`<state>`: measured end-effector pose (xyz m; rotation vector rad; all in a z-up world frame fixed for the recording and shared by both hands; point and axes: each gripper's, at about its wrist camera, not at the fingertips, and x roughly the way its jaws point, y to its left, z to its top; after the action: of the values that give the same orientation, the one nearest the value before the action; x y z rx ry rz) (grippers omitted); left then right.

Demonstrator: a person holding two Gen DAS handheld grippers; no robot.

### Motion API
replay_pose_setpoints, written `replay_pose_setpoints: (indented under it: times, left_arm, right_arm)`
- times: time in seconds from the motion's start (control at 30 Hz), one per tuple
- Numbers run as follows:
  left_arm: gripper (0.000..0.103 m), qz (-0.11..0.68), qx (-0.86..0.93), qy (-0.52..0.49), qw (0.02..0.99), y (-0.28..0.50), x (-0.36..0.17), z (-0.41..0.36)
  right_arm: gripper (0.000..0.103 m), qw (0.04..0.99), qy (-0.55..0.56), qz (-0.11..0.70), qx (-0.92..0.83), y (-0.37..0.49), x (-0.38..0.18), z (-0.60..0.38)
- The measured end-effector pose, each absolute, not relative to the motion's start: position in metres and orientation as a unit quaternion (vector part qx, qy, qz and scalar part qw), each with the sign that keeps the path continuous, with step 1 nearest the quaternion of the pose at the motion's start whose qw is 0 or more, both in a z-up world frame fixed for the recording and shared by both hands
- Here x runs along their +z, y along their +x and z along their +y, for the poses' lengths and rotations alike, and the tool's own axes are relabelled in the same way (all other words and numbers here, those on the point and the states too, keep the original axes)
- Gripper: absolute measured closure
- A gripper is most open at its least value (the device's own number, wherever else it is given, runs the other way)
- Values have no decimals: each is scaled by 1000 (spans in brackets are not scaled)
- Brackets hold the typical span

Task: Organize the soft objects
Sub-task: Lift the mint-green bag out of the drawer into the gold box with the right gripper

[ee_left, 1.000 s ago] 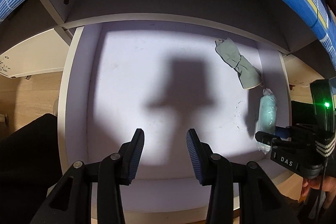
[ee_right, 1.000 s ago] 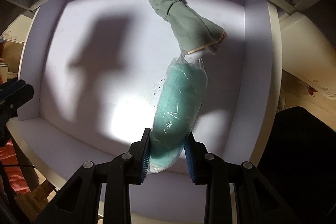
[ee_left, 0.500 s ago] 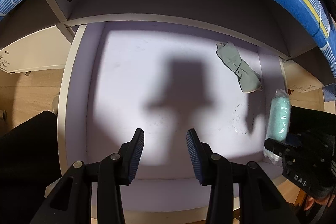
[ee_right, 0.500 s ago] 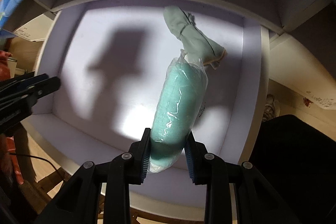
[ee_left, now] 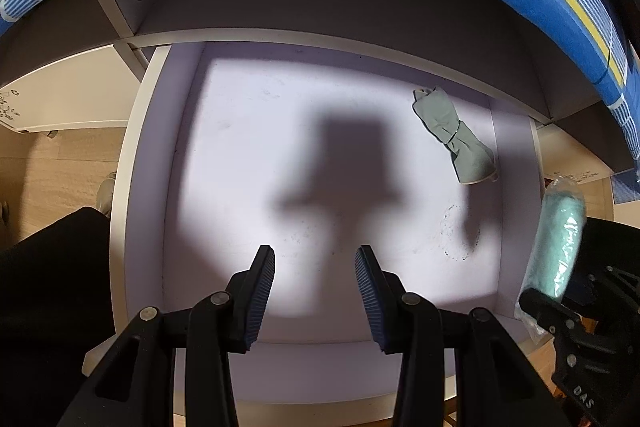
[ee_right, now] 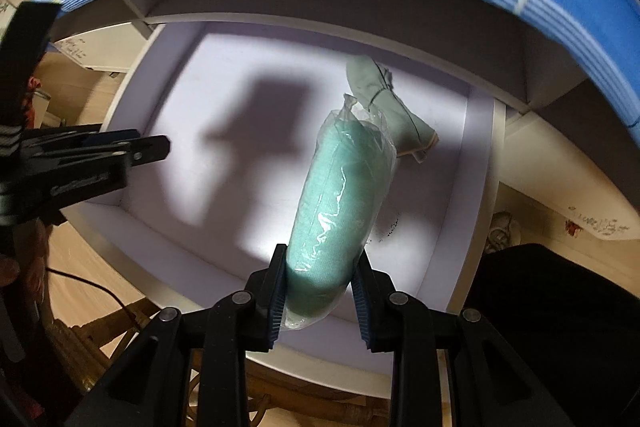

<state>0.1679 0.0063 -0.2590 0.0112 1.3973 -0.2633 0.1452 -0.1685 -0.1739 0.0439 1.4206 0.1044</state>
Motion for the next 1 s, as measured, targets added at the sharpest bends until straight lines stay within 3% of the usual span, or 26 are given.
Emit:
replay_pose_setpoints:
  times: [0.47, 1.0]
  left_arm:
    - [61, 642, -115, -2, 758, 168, -256, 7]
    - [61, 646, -107, -23, 755, 167, -253, 12]
  right_arm:
    - [73, 785, 12, 611, 101, 126, -107, -152]
    - [73, 838, 61, 516, 168, 174, 48, -167]
